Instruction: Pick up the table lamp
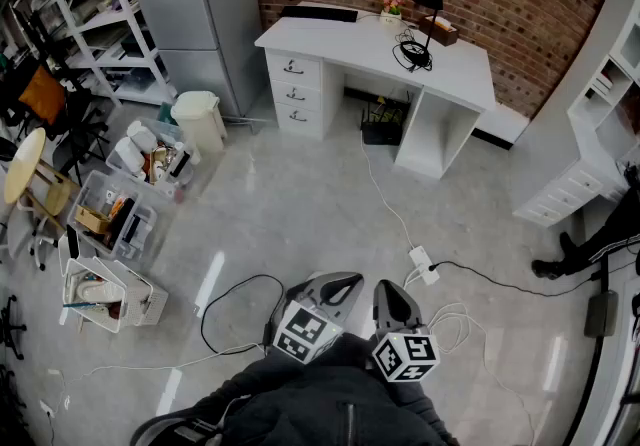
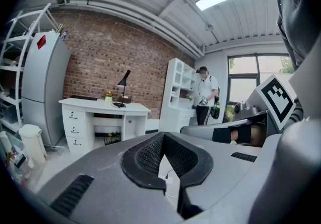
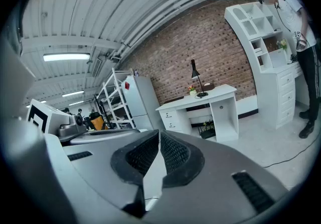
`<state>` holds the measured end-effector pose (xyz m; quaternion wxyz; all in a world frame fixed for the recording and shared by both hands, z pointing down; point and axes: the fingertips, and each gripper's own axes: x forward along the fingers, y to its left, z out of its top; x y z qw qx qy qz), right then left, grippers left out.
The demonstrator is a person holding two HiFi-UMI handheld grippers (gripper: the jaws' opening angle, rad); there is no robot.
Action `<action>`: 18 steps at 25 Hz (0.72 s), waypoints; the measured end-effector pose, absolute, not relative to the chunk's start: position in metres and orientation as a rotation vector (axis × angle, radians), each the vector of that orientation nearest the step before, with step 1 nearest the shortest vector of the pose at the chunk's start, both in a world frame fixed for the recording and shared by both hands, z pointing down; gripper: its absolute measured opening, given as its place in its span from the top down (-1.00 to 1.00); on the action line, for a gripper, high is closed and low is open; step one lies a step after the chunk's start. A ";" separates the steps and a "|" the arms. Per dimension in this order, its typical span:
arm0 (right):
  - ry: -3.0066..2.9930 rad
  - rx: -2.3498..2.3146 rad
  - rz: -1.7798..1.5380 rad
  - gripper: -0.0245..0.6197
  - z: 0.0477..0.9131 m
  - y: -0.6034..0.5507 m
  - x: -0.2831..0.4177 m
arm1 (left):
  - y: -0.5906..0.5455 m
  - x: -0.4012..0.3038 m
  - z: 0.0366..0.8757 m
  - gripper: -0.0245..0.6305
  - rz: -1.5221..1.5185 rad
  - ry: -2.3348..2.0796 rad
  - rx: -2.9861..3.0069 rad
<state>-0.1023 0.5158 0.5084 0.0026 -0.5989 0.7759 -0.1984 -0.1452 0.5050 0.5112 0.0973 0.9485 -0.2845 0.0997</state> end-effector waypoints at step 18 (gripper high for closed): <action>2.413 -1.863 -0.678 0.87 0.521 0.529 -0.091 | 0.525 -0.124 0.535 0.91 0.392 -0.763 2.753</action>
